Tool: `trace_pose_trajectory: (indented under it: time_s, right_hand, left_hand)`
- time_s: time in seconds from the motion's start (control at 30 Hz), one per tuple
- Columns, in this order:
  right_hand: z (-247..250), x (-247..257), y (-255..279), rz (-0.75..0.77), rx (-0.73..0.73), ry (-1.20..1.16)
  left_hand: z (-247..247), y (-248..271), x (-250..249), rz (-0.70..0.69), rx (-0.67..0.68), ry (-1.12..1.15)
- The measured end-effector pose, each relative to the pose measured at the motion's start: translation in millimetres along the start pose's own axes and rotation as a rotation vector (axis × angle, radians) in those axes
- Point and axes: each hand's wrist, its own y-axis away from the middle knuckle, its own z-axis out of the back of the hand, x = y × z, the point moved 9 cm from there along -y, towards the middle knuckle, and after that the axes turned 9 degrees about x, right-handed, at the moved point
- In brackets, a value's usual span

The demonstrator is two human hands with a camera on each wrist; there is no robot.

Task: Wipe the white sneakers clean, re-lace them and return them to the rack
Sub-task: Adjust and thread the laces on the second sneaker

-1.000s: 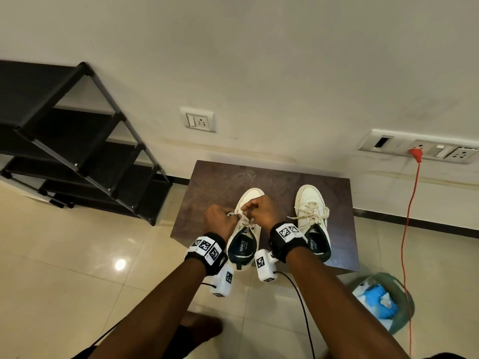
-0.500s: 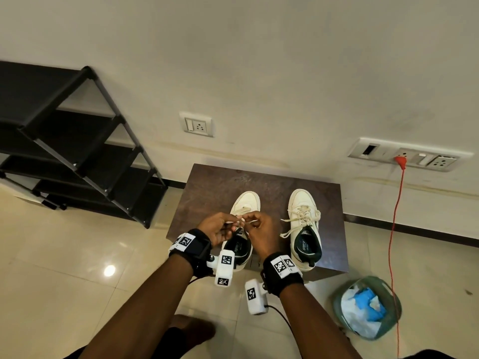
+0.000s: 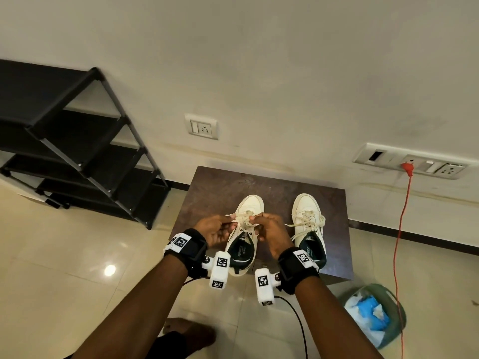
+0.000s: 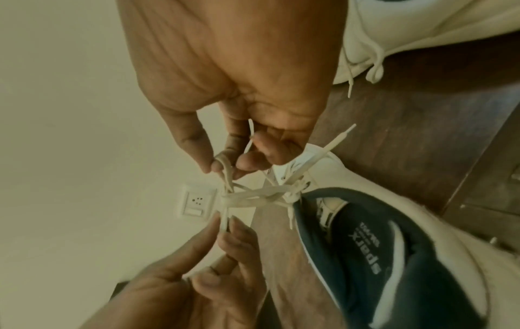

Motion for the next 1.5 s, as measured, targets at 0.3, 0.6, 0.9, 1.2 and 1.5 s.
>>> trace_pose_trajectory:
  time_s: [0.3, 0.6, 0.9, 1.2, 1.5]
  right_hand:
    - [5, -4, -6, -0.007, 0.015, -0.120]
    - [14, -1, -9, -0.066, -0.004, -0.084]
    - [79, 18, -9, 0.071, -0.210, 0.830]
    - [58, 4, 2, 0.085, -0.120, 0.949]
    - [-1, 0, 0, 0.155, -0.033, 1.430]
  left_hand:
    - [-18, -14, 13, 0.097, 0.167, -0.106]
    - [-3, -38, -2, -0.005, 0.122, -0.147]
    - [68, -56, 11, -0.179, -0.149, -0.176]
    - [56, -32, 9, -0.356, -0.108, -0.519]
    - [27, -24, 9, -0.474, 0.112, -0.704]
